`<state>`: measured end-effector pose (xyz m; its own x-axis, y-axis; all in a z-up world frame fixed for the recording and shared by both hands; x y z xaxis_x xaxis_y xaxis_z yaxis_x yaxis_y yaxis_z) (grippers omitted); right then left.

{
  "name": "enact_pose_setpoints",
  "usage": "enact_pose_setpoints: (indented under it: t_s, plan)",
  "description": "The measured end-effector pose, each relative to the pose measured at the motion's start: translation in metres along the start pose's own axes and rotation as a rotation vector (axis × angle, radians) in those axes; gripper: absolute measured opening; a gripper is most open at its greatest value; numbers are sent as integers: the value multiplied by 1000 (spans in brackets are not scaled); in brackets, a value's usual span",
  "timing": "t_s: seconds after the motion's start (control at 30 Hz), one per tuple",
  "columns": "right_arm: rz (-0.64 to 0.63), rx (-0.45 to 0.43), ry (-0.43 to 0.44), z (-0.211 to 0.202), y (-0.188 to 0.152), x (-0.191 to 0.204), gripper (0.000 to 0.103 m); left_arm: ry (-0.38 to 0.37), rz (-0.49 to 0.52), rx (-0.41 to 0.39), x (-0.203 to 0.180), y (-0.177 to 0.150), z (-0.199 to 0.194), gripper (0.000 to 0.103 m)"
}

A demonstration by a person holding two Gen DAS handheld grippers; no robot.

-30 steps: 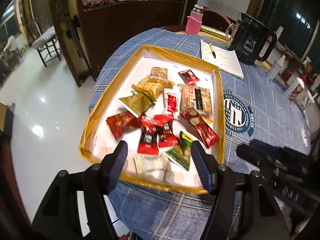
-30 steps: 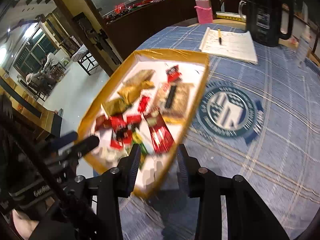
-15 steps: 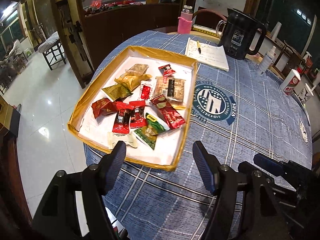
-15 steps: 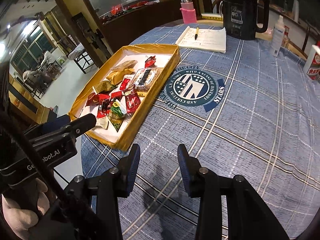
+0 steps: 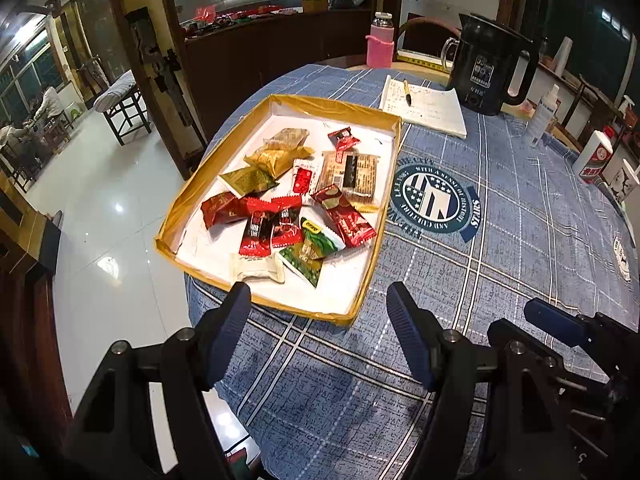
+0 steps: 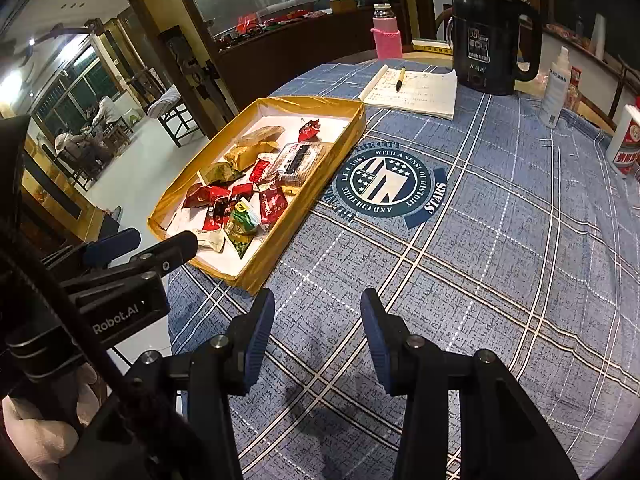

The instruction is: Organize snacks

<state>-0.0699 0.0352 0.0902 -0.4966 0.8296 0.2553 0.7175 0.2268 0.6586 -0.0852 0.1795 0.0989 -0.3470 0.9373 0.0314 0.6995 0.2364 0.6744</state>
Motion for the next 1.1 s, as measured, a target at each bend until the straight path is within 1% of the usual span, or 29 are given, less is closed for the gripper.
enact_pose_setpoints:
  t_s: [0.27,0.7,0.83,0.9,0.97,1.0,1.1]
  plan:
    - [-4,19,-5,3,-5,3,45,1,14,27,-3,-8,4,71]
    - [-32,21,-19,3,-9,15,46,-7,6,26,4,-8,1,71]
    - [-41,21,-25,3,-11,20,46,-7,7,14,6,-8,-4,71]
    - [-45,19,-26,2,-12,22,46,-5,3,-5,7,-6,-9,71]
    - [-53,12,-29,-1,-12,26,46,1,-6,-50,11,-3,-19,71]
    - [-58,7,-30,-2,-11,28,46,9,-11,-89,14,0,-28,71]
    - [-73,-14,-33,-8,-9,33,46,47,-23,-250,23,11,-62,72]
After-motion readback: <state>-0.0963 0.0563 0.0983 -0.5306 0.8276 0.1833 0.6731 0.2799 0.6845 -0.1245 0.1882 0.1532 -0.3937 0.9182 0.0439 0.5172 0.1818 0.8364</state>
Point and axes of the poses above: each gripper's, at about its wrist camera, not at the fingertips, and z roughly the way its jaws point, x to its left, y to its top, the point moved 3 cm from there along z, roughly the way its jaws point, and after that the axes turned 9 degrees about -x, right-handed, at the moved point
